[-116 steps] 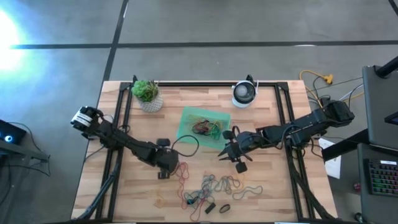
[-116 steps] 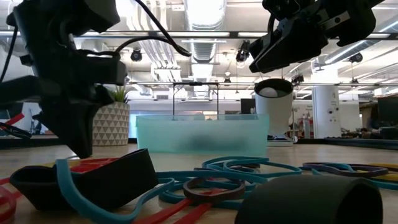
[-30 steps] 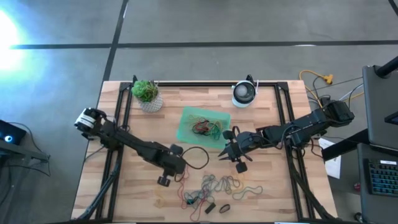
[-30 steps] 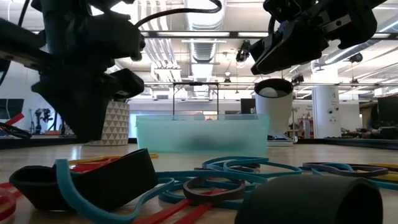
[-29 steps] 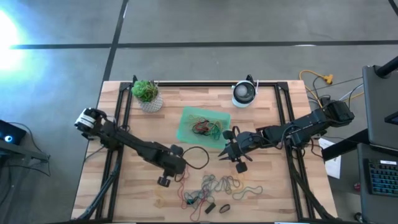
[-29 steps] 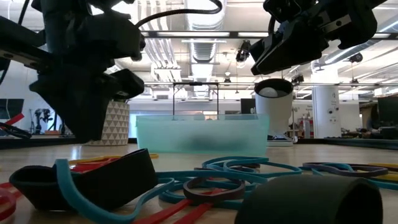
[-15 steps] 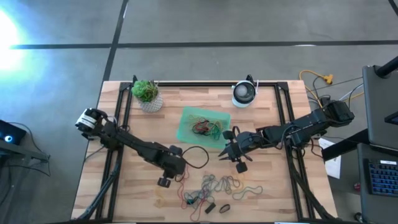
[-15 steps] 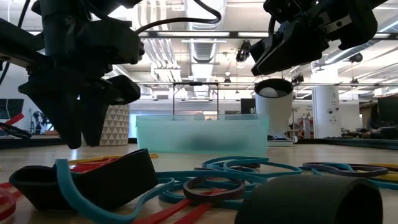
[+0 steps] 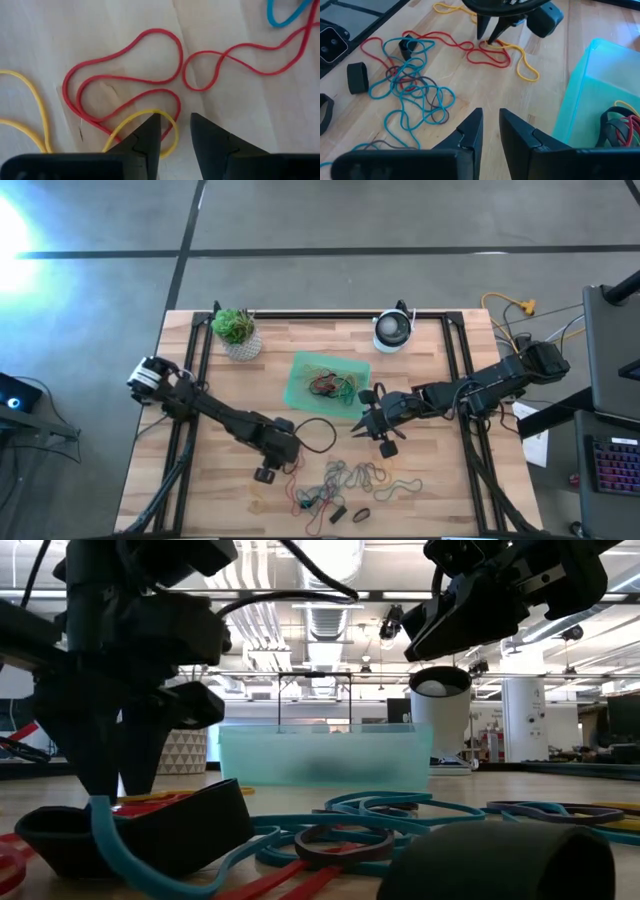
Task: Pick and place rubber bands into bin
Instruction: Put the yellow rubber band into the green bin
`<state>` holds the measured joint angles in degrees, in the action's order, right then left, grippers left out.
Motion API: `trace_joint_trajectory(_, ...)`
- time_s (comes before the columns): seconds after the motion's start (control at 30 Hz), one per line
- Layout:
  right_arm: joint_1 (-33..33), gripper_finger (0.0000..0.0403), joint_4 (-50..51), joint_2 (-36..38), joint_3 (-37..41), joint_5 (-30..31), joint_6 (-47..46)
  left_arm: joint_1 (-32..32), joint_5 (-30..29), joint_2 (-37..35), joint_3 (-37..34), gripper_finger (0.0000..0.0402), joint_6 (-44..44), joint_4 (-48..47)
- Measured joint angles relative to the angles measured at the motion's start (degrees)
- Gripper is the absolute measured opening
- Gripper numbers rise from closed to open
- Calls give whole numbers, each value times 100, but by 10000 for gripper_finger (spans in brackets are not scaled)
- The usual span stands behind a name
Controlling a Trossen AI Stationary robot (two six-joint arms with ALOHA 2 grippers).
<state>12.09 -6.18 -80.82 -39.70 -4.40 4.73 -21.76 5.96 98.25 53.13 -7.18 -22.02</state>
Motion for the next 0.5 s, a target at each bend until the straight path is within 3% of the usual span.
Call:
trace_joint_trajectory(0.27,-2,57,-1,-2,15,0,-2,0,-17,34,25,82,4,-40)
trace_joint_trajectory(0.5,-2,57,-2,0,17,0,-4,-7,2,34,26,7,2,-68)
